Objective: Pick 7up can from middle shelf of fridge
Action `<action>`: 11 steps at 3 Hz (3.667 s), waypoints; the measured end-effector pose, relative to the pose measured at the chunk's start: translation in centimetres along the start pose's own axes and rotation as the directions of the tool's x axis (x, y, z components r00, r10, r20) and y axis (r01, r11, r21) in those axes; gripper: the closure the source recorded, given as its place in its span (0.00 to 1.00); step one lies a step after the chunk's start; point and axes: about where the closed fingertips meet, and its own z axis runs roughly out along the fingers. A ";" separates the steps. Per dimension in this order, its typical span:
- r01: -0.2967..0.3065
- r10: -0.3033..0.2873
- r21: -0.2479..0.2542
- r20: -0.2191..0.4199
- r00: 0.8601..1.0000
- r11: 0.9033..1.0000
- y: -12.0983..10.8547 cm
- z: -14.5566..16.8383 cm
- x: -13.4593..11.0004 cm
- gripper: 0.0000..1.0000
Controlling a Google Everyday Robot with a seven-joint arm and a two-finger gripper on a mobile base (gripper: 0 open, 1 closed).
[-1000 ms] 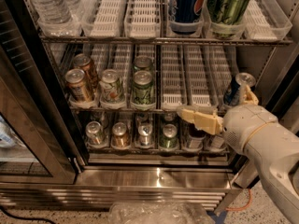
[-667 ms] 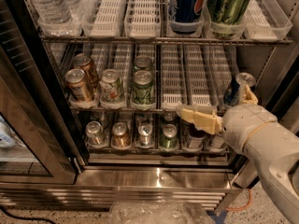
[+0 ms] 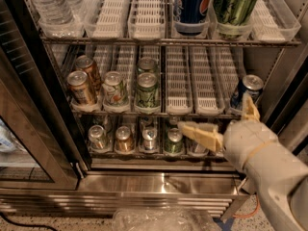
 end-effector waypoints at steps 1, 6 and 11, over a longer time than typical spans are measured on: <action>0.144 -0.144 0.064 -0.006 0.990 0.988 1.9 -1.8 3.8 0.00; 0.015 -0.015 -0.004 0.164 0.986 1.000 8.6 1.0 1.8 0.00; -0.182 0.218 -0.147 0.287 0.933 0.972 17.3 4.9 -1.7 0.00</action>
Offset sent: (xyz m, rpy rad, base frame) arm -0.0383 0.1368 -0.0376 0.0999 -0.3682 0.2222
